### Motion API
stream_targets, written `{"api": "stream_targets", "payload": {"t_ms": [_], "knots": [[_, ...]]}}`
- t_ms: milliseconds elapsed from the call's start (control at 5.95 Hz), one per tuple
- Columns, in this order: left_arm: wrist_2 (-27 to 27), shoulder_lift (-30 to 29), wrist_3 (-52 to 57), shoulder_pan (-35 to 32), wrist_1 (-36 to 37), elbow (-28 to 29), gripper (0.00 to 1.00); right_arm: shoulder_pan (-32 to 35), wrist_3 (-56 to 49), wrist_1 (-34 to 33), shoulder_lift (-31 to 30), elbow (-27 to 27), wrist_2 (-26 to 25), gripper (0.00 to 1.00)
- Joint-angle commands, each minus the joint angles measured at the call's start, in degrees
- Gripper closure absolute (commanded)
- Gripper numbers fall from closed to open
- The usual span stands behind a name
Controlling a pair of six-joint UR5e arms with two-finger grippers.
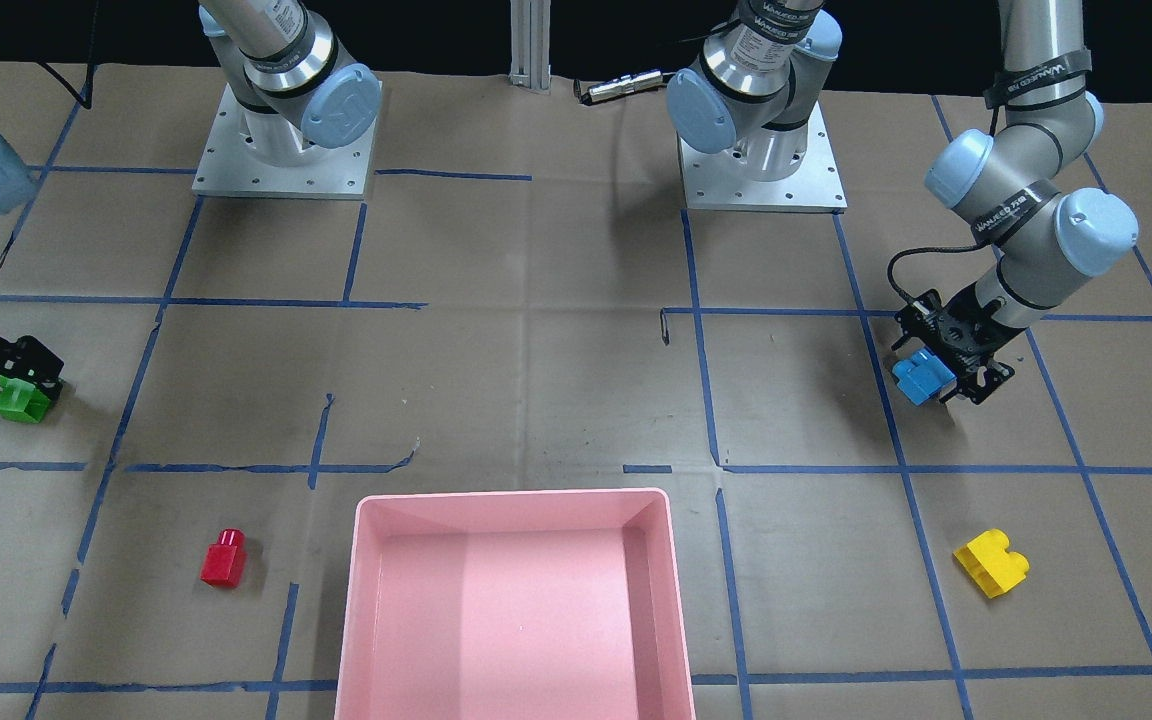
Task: Put all blocks into box
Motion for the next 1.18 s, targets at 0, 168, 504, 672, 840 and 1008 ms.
{"api": "stream_targets", "payload": {"t_ms": [0,168,504,672,840,1008], "knots": [[0.0,-0.1,0.1,0.1,0.2,0.1,0.49,0.0,0.0,0.8,0.0,0.0,-0.4,0.44],[0.1,0.0,-0.2,0.0,0.3,0.4,0.63,0.0,0.1,1.0,-0.3,-0.1,-0.8,0.83],[3.3,1.5,-7.5,-0.7,-0.6,4.6,0.79,0.1,0.2,1.6,-2.7,-1.2,-0.7,0.94],[3.5,2.0,-11.0,-1.5,-6.8,11.4,0.8,0.6,-0.1,11.2,-6.8,-5.3,-0.4,0.94],[3.5,2.2,-19.1,-2.6,-16.7,20.8,0.81,3.6,-0.4,20.9,-11.3,-12.0,1.8,0.95],[2.9,1.0,-30.7,-4.5,-26.8,31.2,0.81,12.3,-0.5,22.0,-12.8,-17.1,2.7,0.95]]}}
